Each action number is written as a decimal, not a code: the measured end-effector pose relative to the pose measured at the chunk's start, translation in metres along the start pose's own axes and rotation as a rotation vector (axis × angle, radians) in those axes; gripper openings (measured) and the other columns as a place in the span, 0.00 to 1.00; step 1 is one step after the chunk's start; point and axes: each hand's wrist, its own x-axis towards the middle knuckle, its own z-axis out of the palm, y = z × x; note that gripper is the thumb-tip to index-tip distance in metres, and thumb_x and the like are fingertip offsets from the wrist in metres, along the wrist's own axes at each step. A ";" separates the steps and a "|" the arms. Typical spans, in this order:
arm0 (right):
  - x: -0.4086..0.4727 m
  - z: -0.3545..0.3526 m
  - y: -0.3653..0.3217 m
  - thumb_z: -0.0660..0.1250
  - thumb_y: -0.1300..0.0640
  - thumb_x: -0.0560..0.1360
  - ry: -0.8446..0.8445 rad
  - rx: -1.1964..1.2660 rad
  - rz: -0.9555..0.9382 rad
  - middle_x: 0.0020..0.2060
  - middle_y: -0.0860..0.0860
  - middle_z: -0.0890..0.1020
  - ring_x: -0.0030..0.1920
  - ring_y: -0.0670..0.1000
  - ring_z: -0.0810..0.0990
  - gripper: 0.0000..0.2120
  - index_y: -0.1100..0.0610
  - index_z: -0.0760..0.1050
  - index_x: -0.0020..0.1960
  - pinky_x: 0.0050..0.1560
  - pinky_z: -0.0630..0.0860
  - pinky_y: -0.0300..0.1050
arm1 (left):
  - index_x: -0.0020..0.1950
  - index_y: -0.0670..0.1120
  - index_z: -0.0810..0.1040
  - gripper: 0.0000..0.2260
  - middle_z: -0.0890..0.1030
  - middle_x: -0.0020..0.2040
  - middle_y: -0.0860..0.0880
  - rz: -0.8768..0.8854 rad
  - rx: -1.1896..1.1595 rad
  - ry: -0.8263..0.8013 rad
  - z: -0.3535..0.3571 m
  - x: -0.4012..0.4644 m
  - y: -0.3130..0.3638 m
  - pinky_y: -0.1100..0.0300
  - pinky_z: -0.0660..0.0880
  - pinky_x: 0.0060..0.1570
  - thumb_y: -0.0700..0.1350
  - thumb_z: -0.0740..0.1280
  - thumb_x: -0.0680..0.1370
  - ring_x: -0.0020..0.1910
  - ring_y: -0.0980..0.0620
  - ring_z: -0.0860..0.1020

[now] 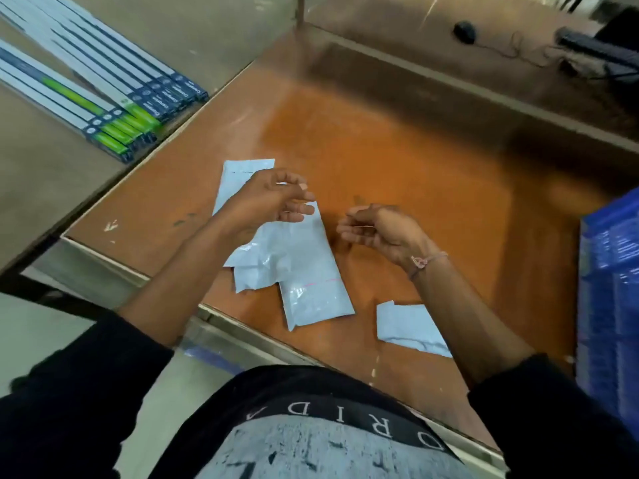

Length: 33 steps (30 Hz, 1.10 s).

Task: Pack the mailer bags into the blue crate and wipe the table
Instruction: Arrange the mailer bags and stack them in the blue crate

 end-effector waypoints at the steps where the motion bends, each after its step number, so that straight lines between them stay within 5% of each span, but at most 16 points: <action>1: 0.004 0.012 0.001 0.64 0.68 0.80 -0.003 -0.042 -0.018 0.44 0.62 0.84 0.41 0.56 0.85 0.07 0.67 0.76 0.58 0.42 0.85 0.45 | 0.66 0.36 0.76 0.13 0.86 0.57 0.40 -0.015 -0.027 0.033 -0.012 -0.002 -0.005 0.55 0.83 0.49 0.40 0.67 0.83 0.49 0.44 0.87; 13: 0.028 0.110 0.008 0.74 0.66 0.72 0.102 -0.489 -0.186 0.41 0.65 0.85 0.35 0.56 0.82 0.07 0.62 0.76 0.44 0.39 0.82 0.52 | 0.48 0.42 0.79 0.03 0.87 0.50 0.40 -0.043 -0.105 0.414 -0.089 -0.008 -0.052 0.62 0.79 0.33 0.36 0.67 0.81 0.37 0.50 0.83; 20: 0.036 0.128 0.014 0.78 0.54 0.62 0.202 -0.725 -0.257 0.42 0.59 0.84 0.43 0.60 0.85 0.15 0.55 0.73 0.38 0.41 0.84 0.58 | 0.54 0.49 0.79 0.14 0.81 0.52 0.49 0.014 0.401 0.565 -0.103 0.004 -0.084 0.50 0.80 0.53 0.45 0.78 0.71 0.52 0.48 0.80; 26: 0.042 0.128 0.021 0.79 0.66 0.63 0.154 -0.388 -0.126 0.39 0.59 0.83 0.42 0.61 0.85 0.16 0.56 0.72 0.31 0.46 0.82 0.68 | 0.65 0.49 0.72 0.30 0.77 0.63 0.44 -0.038 0.580 0.521 -0.095 0.011 -0.082 0.52 0.75 0.50 0.52 0.81 0.69 0.57 0.43 0.78; 30: 0.040 0.122 0.016 0.72 0.69 0.73 0.078 -0.184 -0.025 0.49 0.62 0.86 0.44 0.60 0.85 0.04 0.64 0.82 0.47 0.46 0.83 0.55 | 0.67 0.48 0.70 0.33 0.77 0.60 0.48 -0.050 0.542 0.511 -0.090 0.012 -0.076 0.56 0.69 0.42 0.55 0.81 0.69 0.56 0.47 0.77; 33: 0.040 0.113 0.013 0.70 0.68 0.74 0.016 -0.075 0.026 0.51 0.61 0.86 0.53 0.64 0.85 0.13 0.65 0.82 0.58 0.54 0.82 0.62 | 0.66 0.47 0.71 0.34 0.79 0.60 0.48 -0.063 0.365 0.474 -0.084 0.015 -0.074 0.47 0.79 0.53 0.56 0.82 0.67 0.58 0.48 0.79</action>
